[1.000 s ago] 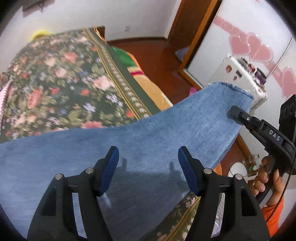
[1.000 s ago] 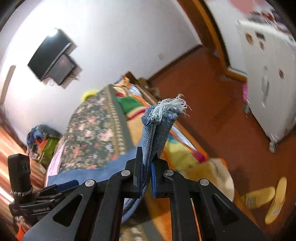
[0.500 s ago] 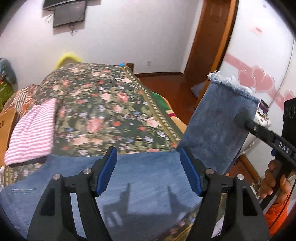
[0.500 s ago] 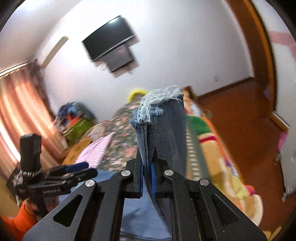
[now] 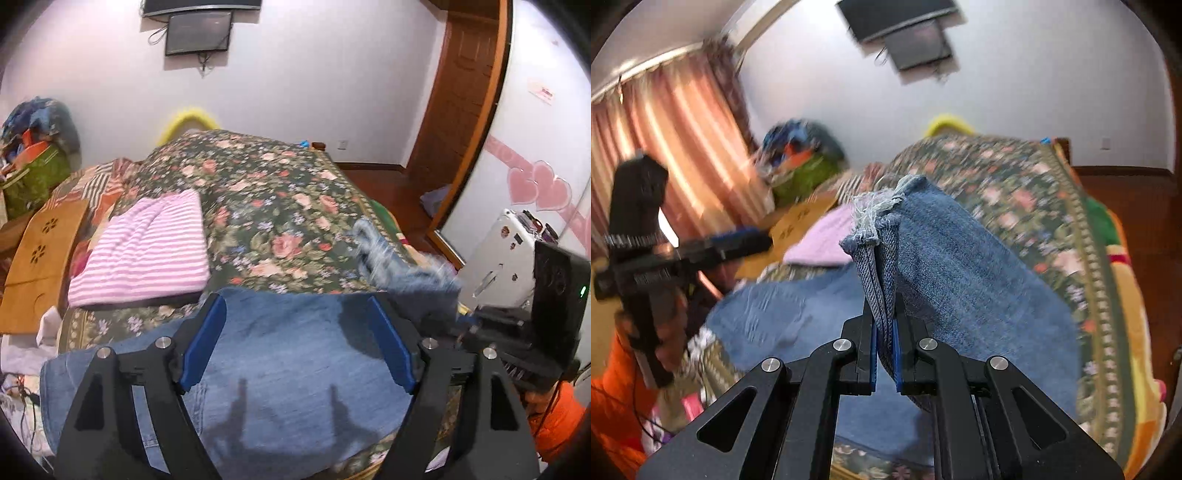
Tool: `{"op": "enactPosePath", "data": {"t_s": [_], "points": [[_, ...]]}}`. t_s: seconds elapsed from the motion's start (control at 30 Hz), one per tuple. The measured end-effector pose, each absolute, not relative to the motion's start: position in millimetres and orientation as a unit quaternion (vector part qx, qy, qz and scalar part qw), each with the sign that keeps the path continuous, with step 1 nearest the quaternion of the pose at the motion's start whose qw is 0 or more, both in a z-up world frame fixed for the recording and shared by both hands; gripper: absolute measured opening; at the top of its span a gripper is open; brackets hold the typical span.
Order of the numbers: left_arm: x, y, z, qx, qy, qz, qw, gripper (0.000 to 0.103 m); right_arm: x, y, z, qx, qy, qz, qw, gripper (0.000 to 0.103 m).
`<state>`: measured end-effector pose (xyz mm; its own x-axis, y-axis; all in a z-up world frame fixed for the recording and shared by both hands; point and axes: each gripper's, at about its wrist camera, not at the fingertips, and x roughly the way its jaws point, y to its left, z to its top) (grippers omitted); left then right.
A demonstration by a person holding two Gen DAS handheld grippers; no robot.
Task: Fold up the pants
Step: 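Lay the frayed hem over the jeans and open the right gripper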
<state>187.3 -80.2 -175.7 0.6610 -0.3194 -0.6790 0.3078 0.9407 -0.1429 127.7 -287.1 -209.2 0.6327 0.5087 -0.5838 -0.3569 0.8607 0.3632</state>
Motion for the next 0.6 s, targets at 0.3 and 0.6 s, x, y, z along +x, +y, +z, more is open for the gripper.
{"op": "enactPosePath", "data": {"t_s": [0.3, 0.6], "points": [[204.2, -81.0, -216.1, -0.025, 0.418, -0.172, 0.892, 0.079, 132.2, -239.7, -264.2, 0.052, 0.43, 0.28, 0.856, 0.007], [225.0, -111.5, -257.9, 0.002, 0.462, -0.171, 0.87, 0.079, 123.6, -245.0, -258.1, 0.063, 0.454, 0.292, 0.839, 0.027]]}}
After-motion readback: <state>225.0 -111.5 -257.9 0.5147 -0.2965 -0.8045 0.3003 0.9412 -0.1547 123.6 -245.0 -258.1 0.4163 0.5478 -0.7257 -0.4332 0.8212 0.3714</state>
